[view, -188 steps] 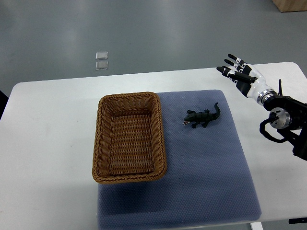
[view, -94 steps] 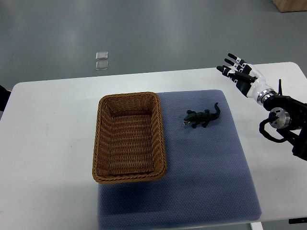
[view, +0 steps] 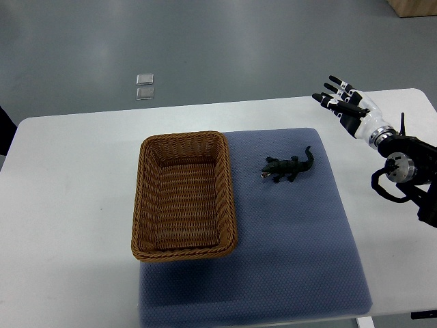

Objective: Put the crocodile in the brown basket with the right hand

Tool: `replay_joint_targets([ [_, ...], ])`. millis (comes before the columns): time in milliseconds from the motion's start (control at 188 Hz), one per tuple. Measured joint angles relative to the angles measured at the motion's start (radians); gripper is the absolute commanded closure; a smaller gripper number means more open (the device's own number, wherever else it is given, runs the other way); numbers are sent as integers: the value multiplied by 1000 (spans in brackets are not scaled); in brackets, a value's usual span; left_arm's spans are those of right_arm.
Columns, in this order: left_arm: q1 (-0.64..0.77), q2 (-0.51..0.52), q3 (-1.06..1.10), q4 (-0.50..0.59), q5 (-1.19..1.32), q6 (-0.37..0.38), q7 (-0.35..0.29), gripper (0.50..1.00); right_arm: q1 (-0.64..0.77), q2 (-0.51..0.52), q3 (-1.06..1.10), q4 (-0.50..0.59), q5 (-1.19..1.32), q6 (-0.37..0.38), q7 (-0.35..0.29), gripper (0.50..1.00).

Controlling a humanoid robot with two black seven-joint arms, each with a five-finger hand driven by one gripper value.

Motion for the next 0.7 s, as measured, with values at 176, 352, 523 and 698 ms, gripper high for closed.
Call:
replay_joint_targets([
  [176, 0, 0, 0, -1, 0, 0, 0, 500, 3, 0, 0, -11, -3, 5, 0, 572],
  [352, 0, 0, -2, -1, 0, 0, 0, 500, 6, 0, -1, -12, -5, 6, 0, 572],
  [523, 0, 0, -2, -1, 0, 0, 0, 500, 7, 0, -6, -12, -6, 8, -1, 572],
  [698, 0, 0, -2, -1, 0, 0, 0, 500, 7, -1, -10, -11, -57, 12, -1, 572],
])
